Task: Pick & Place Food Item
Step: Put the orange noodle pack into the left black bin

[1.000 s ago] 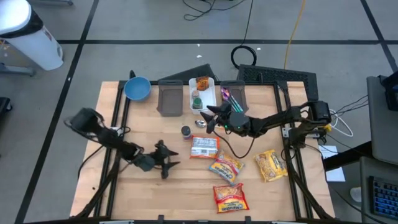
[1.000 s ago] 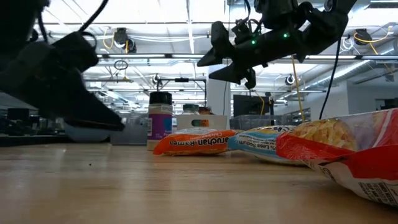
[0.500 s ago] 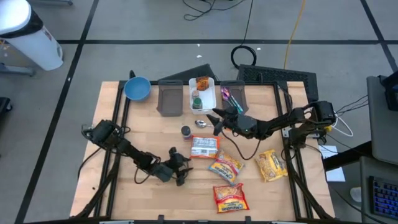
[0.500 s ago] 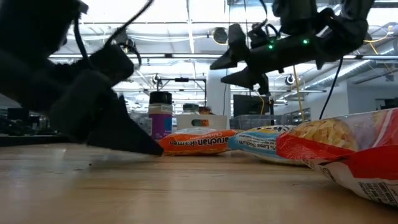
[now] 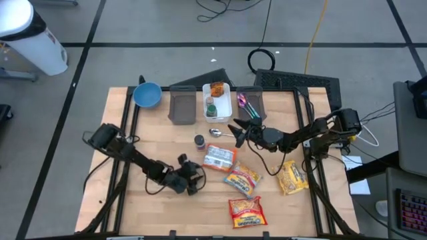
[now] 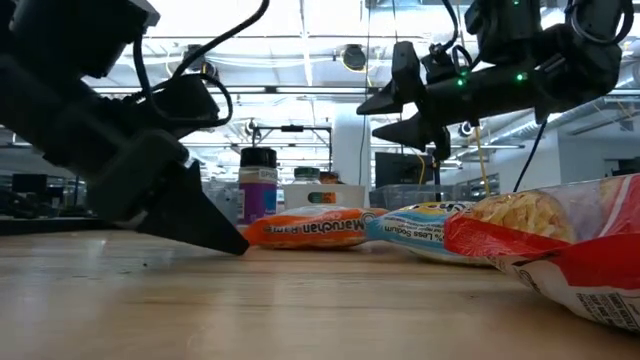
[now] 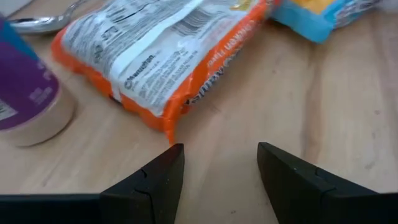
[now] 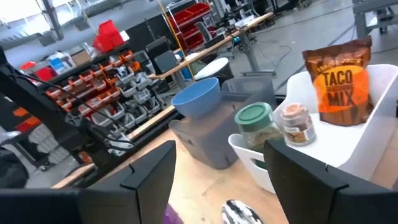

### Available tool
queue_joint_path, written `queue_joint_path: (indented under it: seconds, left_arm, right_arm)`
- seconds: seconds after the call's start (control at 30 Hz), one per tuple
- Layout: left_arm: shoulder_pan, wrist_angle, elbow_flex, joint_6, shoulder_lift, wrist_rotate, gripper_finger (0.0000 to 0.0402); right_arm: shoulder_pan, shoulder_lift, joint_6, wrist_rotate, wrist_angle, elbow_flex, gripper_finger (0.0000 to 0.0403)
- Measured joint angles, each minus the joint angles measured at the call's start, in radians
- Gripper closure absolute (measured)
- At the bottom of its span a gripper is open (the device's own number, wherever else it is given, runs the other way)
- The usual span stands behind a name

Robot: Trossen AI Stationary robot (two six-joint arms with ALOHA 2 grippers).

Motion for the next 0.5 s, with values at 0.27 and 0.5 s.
queue_joint_path:
  seconds: [0.27, 0.5]
  left_arm:
    - [0.008, -0.033, 0.001, 0.009, -0.012, -0.007, 0.0188]
    - [0.012, -0.158, 0.001, -0.004, -0.056, -0.011, 0.0188]
  right_arm:
    - [0.000, 0.000, -0.014, 0.000, 0.002, 0.000, 0.0165]
    - [0.000, 0.000, -0.015, -0.001, 0.002, 0.000, 0.0165]
